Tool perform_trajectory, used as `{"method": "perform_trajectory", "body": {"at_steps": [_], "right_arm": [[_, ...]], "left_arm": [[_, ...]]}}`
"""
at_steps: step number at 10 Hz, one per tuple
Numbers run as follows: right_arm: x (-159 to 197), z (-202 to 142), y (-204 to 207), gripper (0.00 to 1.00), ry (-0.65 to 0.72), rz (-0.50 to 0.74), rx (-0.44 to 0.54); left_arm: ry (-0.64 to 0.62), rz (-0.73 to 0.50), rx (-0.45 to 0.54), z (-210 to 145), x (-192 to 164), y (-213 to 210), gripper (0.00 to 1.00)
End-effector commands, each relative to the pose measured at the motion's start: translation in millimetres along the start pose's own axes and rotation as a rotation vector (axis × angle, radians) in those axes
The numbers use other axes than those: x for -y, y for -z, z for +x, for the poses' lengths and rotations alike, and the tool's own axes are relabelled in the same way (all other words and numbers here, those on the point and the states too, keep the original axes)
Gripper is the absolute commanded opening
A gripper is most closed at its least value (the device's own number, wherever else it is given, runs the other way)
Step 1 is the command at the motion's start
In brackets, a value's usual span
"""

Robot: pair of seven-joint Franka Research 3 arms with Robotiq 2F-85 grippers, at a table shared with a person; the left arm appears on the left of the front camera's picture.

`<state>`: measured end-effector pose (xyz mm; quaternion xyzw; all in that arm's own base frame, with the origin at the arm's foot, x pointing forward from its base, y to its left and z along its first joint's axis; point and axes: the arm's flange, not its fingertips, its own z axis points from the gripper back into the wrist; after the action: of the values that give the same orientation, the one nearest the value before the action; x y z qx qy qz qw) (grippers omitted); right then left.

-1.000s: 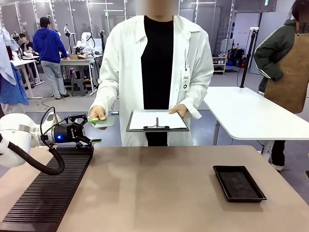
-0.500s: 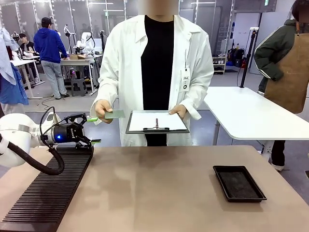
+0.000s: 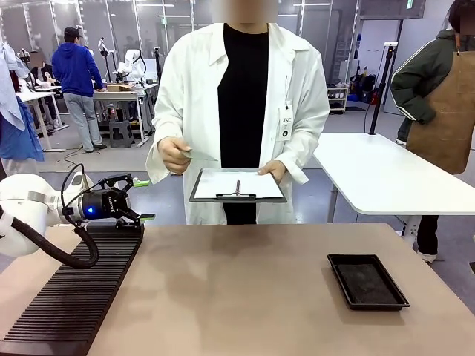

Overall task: Inspect the PCB.
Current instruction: Pick up the Blank PCB that the human is holding.

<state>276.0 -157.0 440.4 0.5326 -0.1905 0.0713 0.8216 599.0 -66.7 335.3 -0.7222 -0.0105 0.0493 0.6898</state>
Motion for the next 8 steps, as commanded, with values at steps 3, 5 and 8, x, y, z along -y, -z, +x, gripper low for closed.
{"method": "perform_trajectory", "body": {"at_steps": [3,5,8], "right_arm": [[-0.3,0.1,-1.0,1.00,-0.010,0.010,0.004],[-0.3,0.1,-1.0,1.00,-0.010,0.010,0.004],[-0.3,0.1,-1.0,1.00,-0.010,0.010,0.004]], "left_arm": [[0.001,0.005,0.004,0.4,-0.6,1.0,1.00],[0.000,0.000,0.000,0.0,0.0,0.0,1.00],[0.058,0.020,0.008,-85.8,35.1,-82.3,1.00]]}}
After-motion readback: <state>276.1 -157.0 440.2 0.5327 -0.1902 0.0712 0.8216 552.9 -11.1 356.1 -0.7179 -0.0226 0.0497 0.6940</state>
